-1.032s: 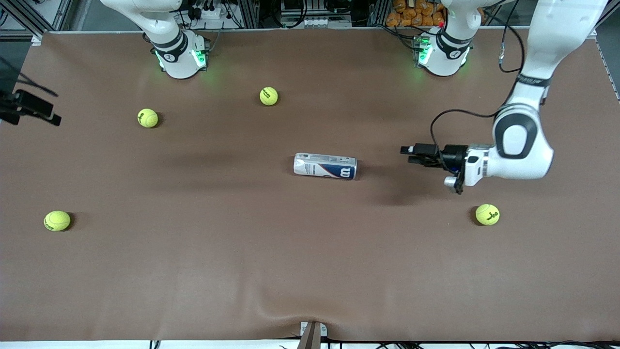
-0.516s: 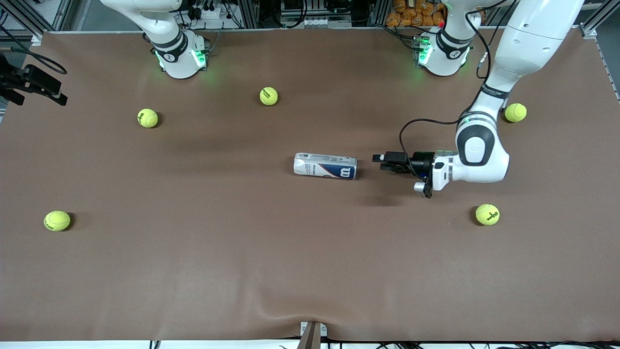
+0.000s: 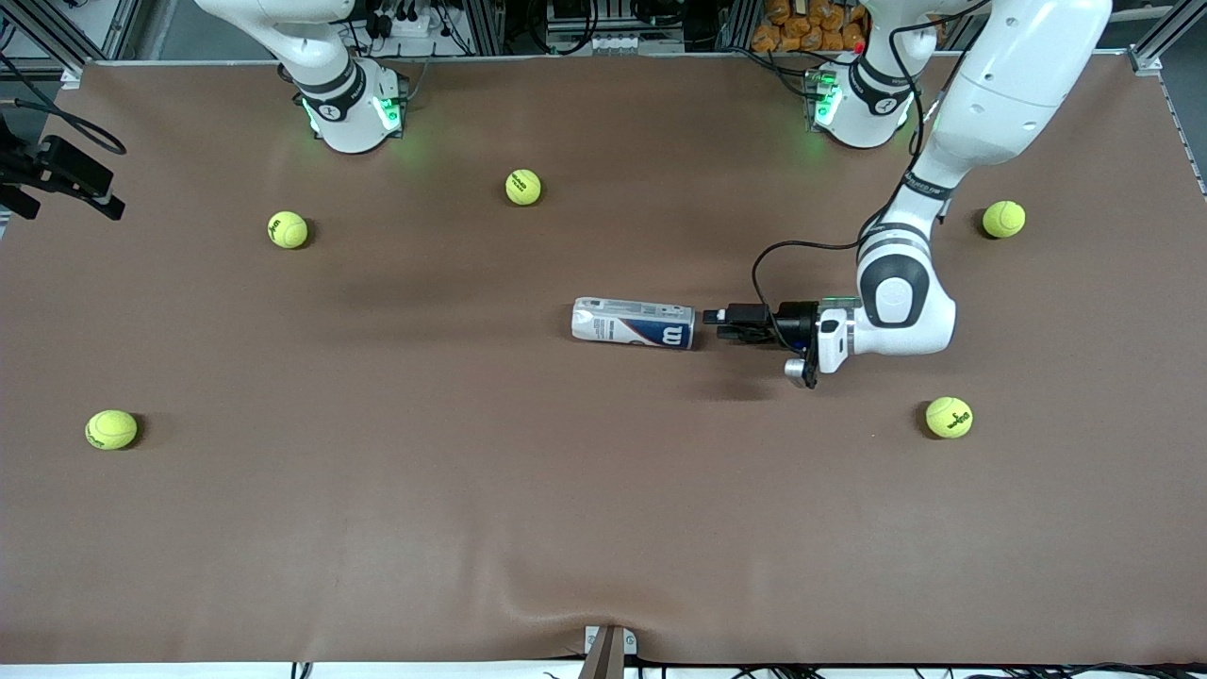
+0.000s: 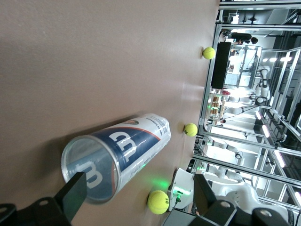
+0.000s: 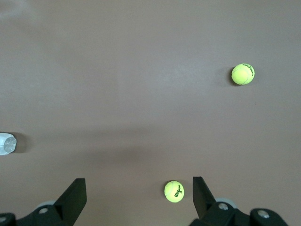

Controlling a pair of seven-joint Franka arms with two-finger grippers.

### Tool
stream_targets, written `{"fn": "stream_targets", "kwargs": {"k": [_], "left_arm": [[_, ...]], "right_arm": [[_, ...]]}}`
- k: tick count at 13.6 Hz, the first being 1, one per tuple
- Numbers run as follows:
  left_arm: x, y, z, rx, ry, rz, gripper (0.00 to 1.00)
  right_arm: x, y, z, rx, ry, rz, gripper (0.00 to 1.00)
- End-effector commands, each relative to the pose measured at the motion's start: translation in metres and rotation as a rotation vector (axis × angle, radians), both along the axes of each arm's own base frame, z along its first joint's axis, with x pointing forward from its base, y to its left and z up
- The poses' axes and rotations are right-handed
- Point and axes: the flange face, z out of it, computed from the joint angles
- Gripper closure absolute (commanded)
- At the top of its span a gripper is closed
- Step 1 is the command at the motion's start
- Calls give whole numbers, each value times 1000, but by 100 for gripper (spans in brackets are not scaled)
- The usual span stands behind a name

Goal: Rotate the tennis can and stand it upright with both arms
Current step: 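Close the left gripper on the open end of the can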

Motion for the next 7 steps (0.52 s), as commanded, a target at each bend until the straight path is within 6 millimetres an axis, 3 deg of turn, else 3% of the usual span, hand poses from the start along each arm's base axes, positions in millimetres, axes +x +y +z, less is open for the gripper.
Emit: {"fn": "stream_targets", "kwargs": {"k": [1, 7], "left_arm": [[2, -19, -4, -14, -15, 27, 0], [-6, -35, -13, -6, -14, 37, 0]], "right_arm": [[3, 4, 3, 4, -15, -9, 0], [12, 32, 6, -5, -28, 47, 0]]}}
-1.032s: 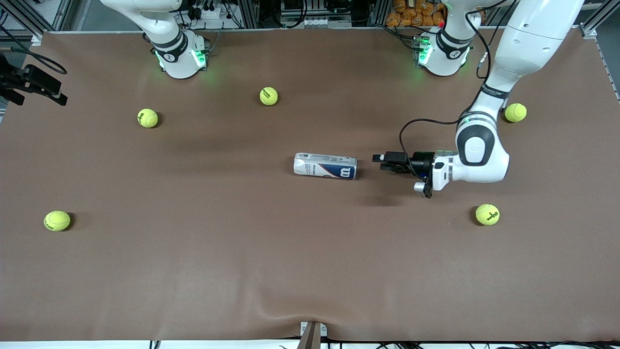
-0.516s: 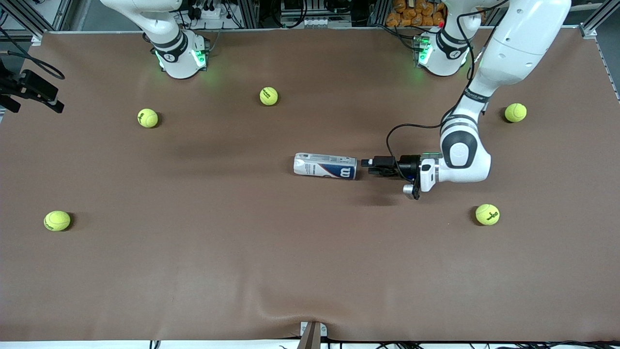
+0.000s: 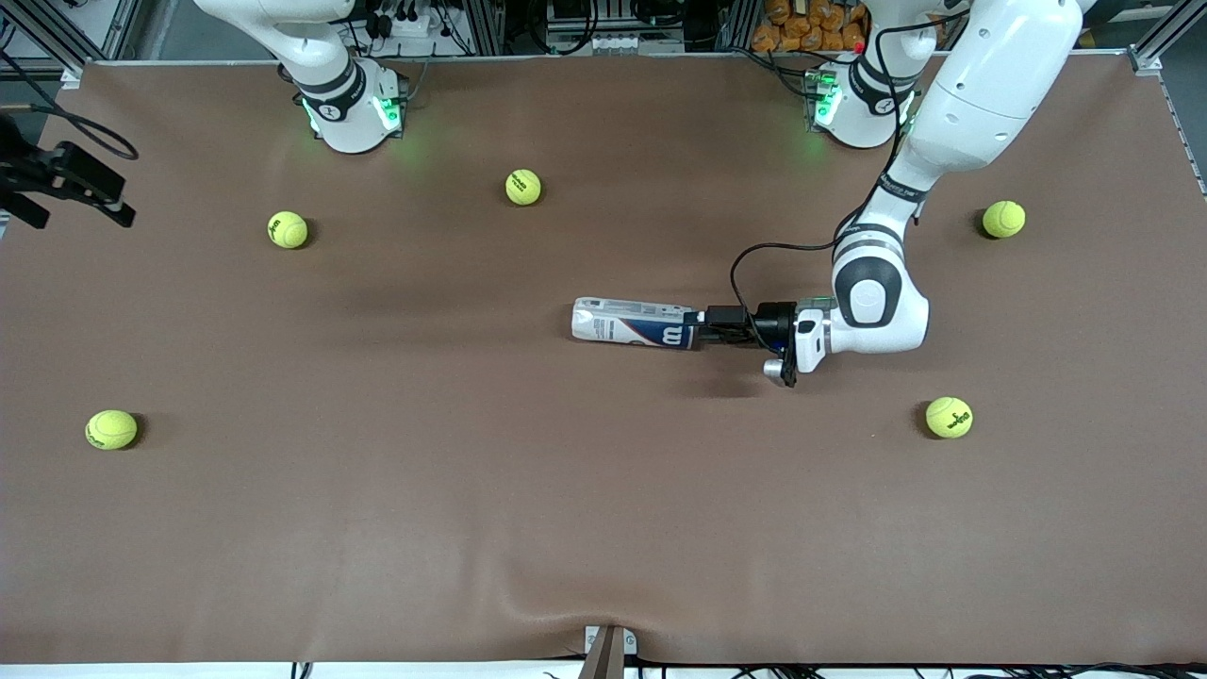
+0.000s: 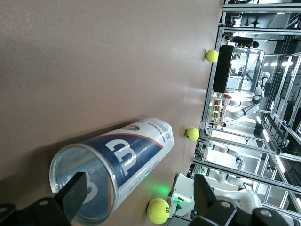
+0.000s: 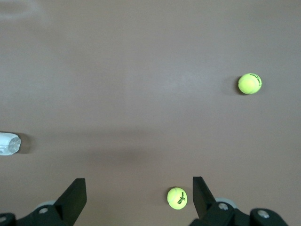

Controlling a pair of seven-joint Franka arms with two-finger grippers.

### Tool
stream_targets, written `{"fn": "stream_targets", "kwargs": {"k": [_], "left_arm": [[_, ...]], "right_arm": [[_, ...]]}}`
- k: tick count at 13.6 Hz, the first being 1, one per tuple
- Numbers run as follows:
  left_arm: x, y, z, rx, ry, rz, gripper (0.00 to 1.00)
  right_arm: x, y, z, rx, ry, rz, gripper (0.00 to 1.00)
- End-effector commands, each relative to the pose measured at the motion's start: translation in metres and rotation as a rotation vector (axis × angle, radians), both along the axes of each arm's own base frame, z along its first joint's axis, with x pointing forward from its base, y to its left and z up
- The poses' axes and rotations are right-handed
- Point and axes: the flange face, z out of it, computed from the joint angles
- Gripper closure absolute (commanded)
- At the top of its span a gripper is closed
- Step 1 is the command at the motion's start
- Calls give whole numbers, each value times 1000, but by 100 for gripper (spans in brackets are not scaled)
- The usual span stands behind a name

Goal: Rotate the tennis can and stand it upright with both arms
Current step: 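Close the left gripper on the open end of the can, then lift and rotate the can upright with the left gripper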

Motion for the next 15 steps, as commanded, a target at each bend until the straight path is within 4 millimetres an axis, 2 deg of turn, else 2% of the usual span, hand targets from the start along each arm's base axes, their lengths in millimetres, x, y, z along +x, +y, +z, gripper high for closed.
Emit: {"fn": "stream_targets", "kwargs": {"k": [1, 2, 4, 5, 6, 7, 11, 13, 15], "left_arm": [[-2, -16, -7, -23, -17, 24, 0], [-3, -17, -10, -30, -29, 27, 1], [-8, -19, -20, -44, -74, 17, 28], [-9, -18, -25, -50, -93, 20, 53], [-9, -17, -27, -51, -100, 19, 87], [-9, -16, -27, -51, -100, 20, 100], [-5, -17, -20, -51, -104, 24, 100], [0, -17, -5, -48, -85, 34, 100], [6, -29, 17, -48, -59, 39, 100]], "right_arm": [[4, 5, 5, -2, -11, -5, 0], [3, 0, 6, -2, -11, -13, 0], [3, -9, 5, 0, -8, -31, 0], [3, -12, 5, 1, -4, -37, 0], [2, -12, 4, 2, -1, -37, 0], [2, -12, 4, 2, -1, -37, 0], [3, -6, 4, 5, 1, -28, 0], [2, -7, 4, 5, 2, -29, 0], [2, -7, 4, 5, 1, -31, 0]]}}
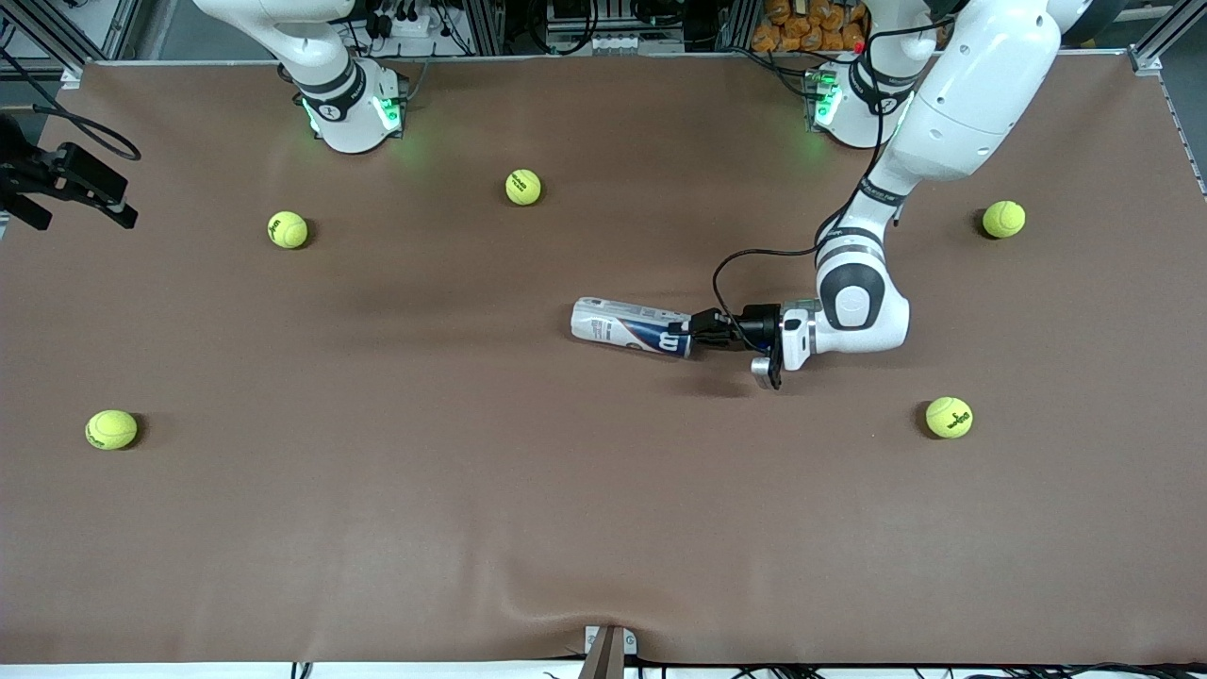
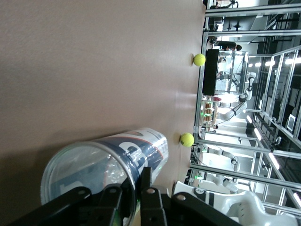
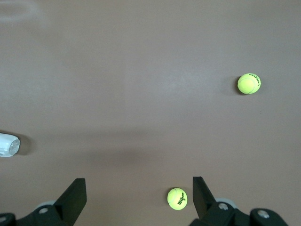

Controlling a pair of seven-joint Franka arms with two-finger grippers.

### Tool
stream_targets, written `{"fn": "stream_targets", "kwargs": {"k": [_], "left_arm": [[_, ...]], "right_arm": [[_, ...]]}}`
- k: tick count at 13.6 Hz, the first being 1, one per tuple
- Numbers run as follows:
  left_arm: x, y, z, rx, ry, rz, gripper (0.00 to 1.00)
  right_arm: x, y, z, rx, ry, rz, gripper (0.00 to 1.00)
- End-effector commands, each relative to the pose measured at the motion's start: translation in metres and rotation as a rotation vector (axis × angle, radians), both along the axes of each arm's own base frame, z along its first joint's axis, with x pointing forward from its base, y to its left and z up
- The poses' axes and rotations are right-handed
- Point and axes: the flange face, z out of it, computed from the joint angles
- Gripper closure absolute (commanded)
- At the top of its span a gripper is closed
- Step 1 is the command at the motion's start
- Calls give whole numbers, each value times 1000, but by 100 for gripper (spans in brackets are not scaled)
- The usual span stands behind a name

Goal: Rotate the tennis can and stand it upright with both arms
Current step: 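Lift and rotate the can upright with the left gripper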

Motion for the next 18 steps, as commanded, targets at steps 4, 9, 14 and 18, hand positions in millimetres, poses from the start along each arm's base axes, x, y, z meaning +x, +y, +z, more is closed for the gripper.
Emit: {"fn": "stream_targets", "kwargs": {"k": [4, 9, 14, 18], "left_arm": [[19, -37, 78, 60, 6, 55, 100], [37, -79, 161, 222, 109, 56, 100], [31, -131, 225, 566, 71, 65, 100], [16, -191, 297, 859, 70, 183, 100]], "right_arm": [[2, 2, 4, 5, 2, -11, 0], [2, 1, 4, 5, 4, -12, 0], [2, 1, 4, 5, 5, -12, 0], [2, 1, 4, 5, 5, -12, 0]]}}
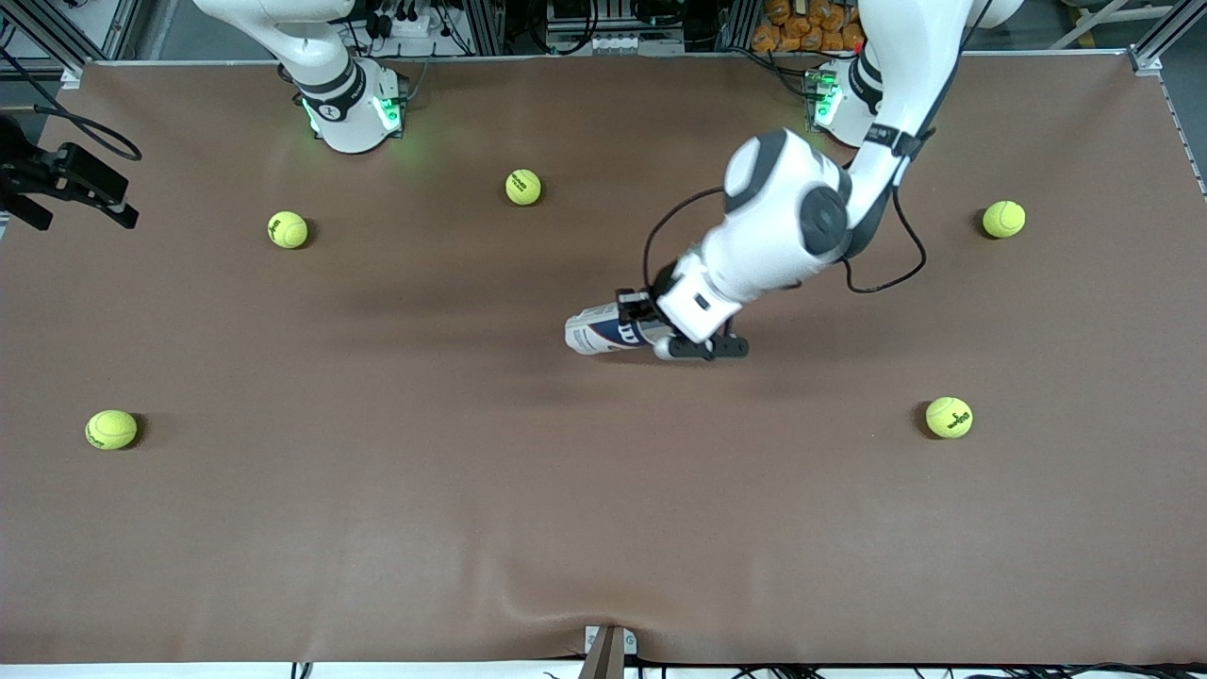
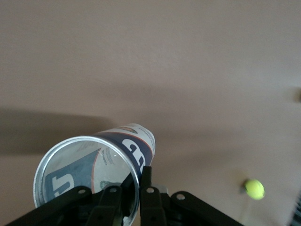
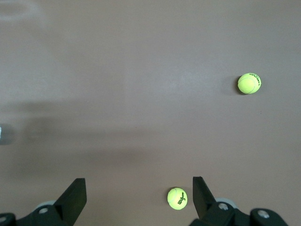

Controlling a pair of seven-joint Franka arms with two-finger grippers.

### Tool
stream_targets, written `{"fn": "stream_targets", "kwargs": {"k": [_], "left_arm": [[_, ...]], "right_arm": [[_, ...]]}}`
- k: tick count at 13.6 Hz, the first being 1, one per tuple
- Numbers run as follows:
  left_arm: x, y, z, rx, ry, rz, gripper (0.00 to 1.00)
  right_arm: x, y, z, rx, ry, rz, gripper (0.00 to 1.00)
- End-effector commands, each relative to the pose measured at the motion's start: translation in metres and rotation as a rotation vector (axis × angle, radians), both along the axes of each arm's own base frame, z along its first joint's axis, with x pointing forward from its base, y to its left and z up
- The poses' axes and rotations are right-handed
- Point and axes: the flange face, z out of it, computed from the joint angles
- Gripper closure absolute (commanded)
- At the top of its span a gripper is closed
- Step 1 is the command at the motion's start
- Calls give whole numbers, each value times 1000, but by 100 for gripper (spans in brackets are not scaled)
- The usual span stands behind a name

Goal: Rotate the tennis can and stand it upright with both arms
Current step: 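Lift and rotate the can upright with the left gripper, then lower the upright can onto the table with the left gripper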

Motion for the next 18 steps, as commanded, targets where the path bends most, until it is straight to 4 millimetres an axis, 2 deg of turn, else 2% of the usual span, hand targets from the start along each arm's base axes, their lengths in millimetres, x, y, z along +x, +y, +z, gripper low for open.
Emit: {"fn": "stream_targets", "kwargs": {"k": [1, 2, 4, 8, 12, 15, 18], "left_arm": [[-9, -29, 45, 151, -29, 56, 100], [-20, -42, 50, 206, -39, 62, 100], [-52, -74, 34, 322, -61, 75, 100], [-86, -126, 7, 523, -125, 101, 100], [-84, -132, 4, 561, -150, 123, 100], [-83, -137, -31, 585, -120, 163, 100], [-81, -135, -35, 587, -110, 166, 100]], "right_arm": [[1, 1, 5, 3, 2, -13, 0], [2, 1, 4, 5, 3, -13, 0], [1, -1, 4, 5, 3, -15, 0], [0, -1, 3, 5, 15, -14, 0], [0, -1, 3, 5, 17, -14, 0], [0, -1, 3, 5, 17, -16, 0], [-1, -1, 2, 5, 23, -16, 0]]}}
